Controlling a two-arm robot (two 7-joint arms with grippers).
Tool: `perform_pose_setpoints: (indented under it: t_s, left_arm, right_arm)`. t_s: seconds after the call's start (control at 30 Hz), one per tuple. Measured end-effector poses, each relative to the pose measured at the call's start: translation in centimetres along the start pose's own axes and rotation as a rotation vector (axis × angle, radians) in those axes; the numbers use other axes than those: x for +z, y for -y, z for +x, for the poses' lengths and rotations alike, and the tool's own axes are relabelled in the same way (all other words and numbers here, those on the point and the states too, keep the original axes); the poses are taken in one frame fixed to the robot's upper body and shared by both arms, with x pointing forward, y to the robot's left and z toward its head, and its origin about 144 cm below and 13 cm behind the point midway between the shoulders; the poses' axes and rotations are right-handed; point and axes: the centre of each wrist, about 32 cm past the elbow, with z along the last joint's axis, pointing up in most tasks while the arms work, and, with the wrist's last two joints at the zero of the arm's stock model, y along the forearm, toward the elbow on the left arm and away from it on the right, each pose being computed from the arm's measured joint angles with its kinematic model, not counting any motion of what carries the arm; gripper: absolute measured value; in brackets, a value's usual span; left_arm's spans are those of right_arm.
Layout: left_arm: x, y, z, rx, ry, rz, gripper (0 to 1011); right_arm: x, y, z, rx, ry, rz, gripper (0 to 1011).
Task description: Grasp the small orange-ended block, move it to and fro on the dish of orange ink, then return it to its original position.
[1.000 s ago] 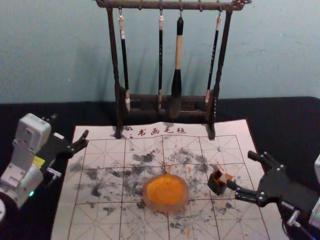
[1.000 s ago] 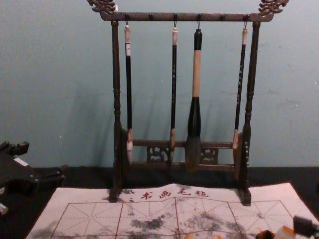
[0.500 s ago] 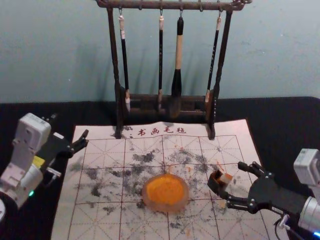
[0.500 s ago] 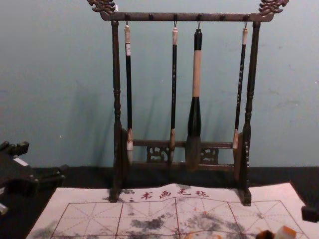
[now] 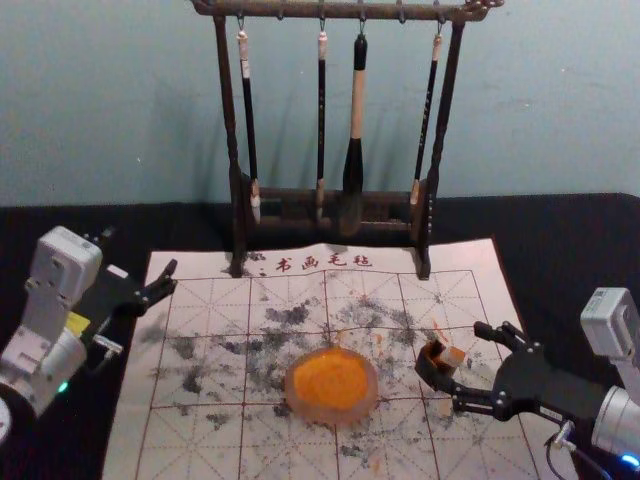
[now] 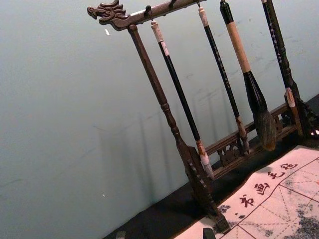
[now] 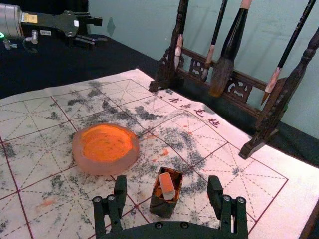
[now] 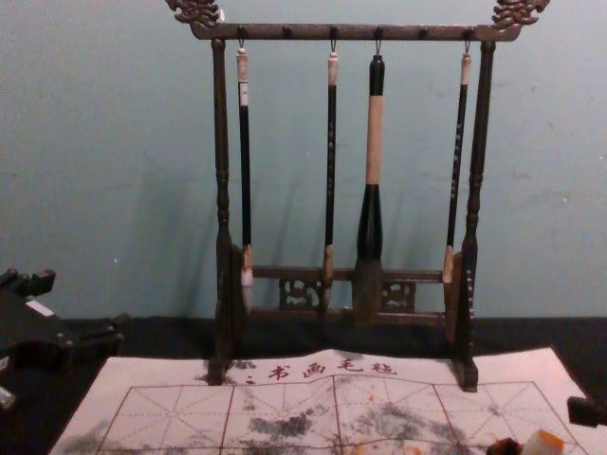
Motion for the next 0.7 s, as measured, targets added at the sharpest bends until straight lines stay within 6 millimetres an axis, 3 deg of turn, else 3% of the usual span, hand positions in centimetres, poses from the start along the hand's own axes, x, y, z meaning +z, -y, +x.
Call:
perform_pose_setpoints:
  t_s: [0.7]
  left_arm:
    - [0.00, 0.00, 0.00, 0.000, 0.000, 0.000, 1001]
  right_arm:
    - [-0.03, 0.32, 0.21, 0.019, 0.003, -0.030, 1003]
